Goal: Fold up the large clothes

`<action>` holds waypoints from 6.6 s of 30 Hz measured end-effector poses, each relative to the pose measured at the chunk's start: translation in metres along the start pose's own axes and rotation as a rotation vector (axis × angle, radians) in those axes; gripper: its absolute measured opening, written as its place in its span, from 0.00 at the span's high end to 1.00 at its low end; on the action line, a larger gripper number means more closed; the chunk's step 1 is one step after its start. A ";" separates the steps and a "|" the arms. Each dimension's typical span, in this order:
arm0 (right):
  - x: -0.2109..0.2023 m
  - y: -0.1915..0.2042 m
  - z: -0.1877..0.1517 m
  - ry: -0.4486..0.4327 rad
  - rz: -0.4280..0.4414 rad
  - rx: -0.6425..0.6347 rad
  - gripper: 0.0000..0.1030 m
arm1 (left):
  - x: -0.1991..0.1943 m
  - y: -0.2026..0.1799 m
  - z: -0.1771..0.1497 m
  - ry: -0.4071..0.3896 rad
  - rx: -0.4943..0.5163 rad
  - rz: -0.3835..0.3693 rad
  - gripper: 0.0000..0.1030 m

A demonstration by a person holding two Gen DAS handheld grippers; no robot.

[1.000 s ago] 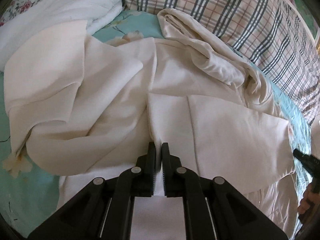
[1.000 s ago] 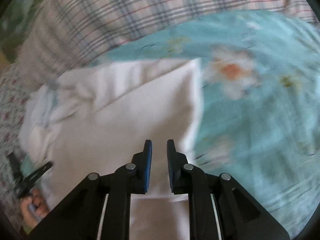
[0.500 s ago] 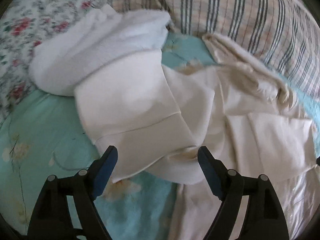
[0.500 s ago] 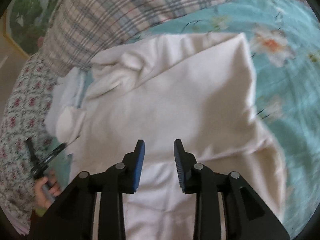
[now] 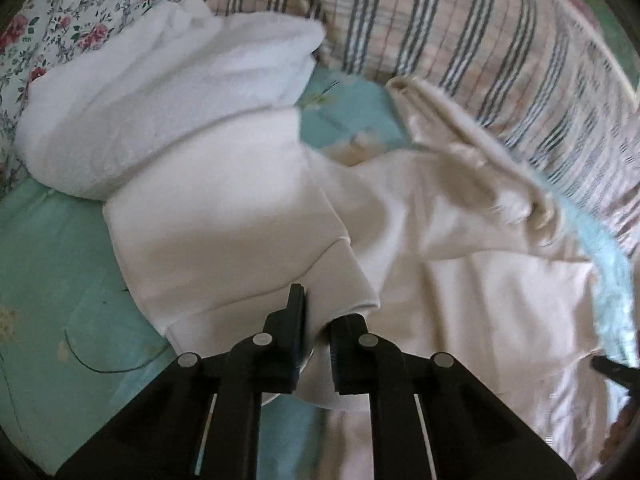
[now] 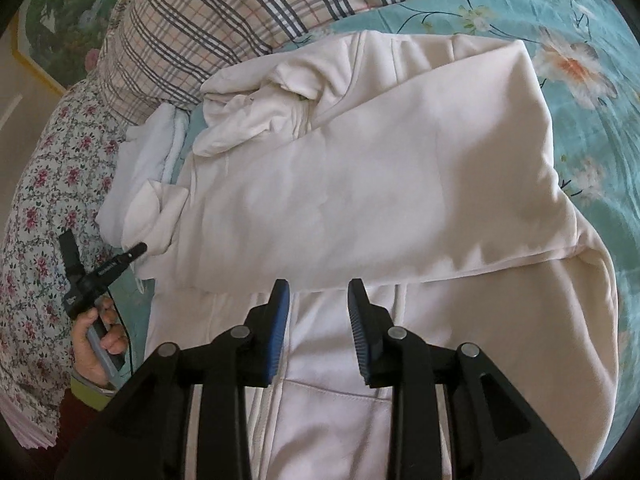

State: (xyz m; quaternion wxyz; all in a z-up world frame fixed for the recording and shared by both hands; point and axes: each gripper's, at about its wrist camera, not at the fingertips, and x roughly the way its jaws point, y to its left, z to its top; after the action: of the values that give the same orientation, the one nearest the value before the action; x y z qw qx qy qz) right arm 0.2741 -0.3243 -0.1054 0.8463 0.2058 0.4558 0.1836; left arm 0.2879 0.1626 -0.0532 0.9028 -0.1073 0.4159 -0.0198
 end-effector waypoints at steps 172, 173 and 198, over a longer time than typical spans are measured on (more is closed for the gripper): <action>-0.016 -0.038 0.039 -0.161 0.005 -0.046 0.53 | 0.038 -0.118 -0.055 0.150 -0.097 -0.441 0.38; -0.014 -0.038 0.040 -0.160 0.011 -0.042 0.53 | 0.043 -0.122 -0.054 0.174 -0.098 -0.453 0.38; 0.018 -0.021 0.050 -0.168 0.263 0.033 0.97 | 0.057 -0.122 -0.043 0.123 -0.070 -0.393 0.95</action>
State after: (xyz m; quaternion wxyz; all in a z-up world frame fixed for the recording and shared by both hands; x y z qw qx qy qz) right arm 0.3287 -0.3418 -0.1037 0.8466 0.2923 0.3554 0.2673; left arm 0.2991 0.0292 -0.0968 0.8503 -0.2164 0.4417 -0.1873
